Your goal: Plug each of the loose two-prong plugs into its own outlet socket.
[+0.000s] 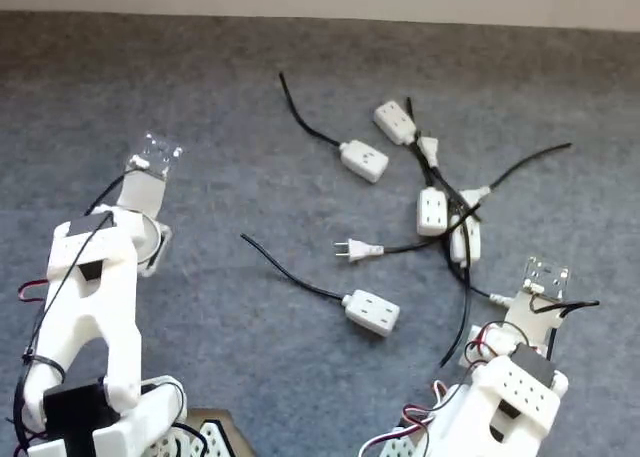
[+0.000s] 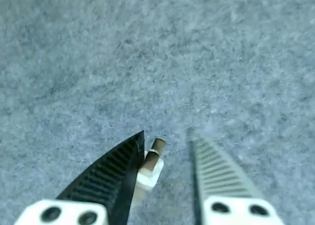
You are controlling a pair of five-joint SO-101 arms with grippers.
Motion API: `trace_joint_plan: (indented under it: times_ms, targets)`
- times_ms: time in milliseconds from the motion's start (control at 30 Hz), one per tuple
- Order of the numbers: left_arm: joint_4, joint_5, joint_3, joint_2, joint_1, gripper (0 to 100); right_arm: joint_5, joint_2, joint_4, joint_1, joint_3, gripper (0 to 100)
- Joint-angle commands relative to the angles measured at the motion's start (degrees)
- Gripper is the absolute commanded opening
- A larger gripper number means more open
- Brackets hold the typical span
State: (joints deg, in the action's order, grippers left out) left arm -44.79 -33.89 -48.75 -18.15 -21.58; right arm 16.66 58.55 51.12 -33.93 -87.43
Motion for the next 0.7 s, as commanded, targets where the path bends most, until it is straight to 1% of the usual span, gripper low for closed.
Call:
trace_joint_plan:
  times_ms: [0,333,567,667]
  targets:
    - [0.7,-2.2,-0.04,-1.8,-2.77,22,-0.35,0.04,-1.8,1.27,-0.31,23.8]
    - [1.05,-8.7,-5.93,-1.8,-2.33,22,-0.35,0.04,-1.8,1.27,-0.31,23.8]
    - [0.88,-10.46,-8.48,-1.8,0.75,22,-0.35,0.04,-1.8,1.27,-0.31,23.8]
    - [1.05,-11.52,-9.98,-1.8,3.38,22,-0.26,0.04,-1.89,1.27,-1.01,23.8]
